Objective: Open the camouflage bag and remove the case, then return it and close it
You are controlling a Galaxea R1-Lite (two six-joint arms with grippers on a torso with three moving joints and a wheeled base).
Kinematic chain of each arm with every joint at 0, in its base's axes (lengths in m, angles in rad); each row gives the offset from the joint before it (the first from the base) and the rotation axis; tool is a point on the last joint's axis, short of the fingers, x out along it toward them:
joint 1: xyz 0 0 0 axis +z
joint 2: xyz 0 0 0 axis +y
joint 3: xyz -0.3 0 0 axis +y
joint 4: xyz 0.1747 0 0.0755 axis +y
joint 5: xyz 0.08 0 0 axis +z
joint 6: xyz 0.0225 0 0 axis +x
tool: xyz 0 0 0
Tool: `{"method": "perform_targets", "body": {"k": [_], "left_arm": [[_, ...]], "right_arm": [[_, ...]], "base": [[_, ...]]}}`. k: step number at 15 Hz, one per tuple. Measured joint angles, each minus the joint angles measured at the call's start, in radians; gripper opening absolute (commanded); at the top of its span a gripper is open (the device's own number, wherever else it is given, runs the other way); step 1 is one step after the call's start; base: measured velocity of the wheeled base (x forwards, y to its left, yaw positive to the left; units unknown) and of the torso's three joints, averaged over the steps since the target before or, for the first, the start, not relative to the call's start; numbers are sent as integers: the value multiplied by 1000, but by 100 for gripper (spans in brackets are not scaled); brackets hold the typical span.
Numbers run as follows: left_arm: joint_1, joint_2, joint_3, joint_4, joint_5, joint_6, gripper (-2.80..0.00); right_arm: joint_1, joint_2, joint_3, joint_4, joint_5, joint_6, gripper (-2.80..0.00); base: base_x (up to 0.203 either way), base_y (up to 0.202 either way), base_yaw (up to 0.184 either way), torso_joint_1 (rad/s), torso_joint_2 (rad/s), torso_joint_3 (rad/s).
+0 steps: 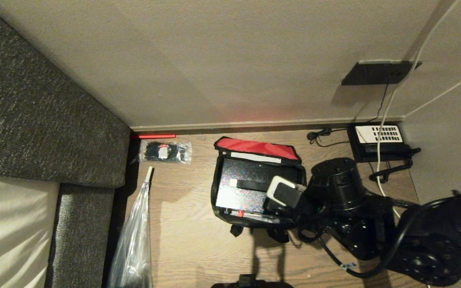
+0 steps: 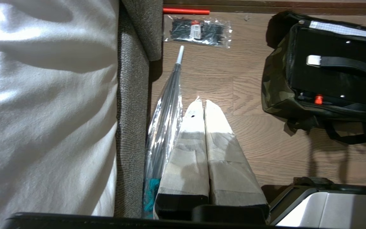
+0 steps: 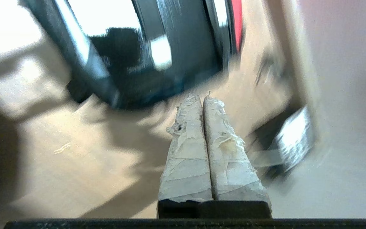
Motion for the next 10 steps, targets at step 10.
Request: {"method": "perform_targets", "body": {"k": [10], "left_arm": [[0,0,0,0,0,0,-280]], "right_arm": [[-484,-1135,238,933,356,761,-280]], "base": [[0,0,0,0,0,0]]}}
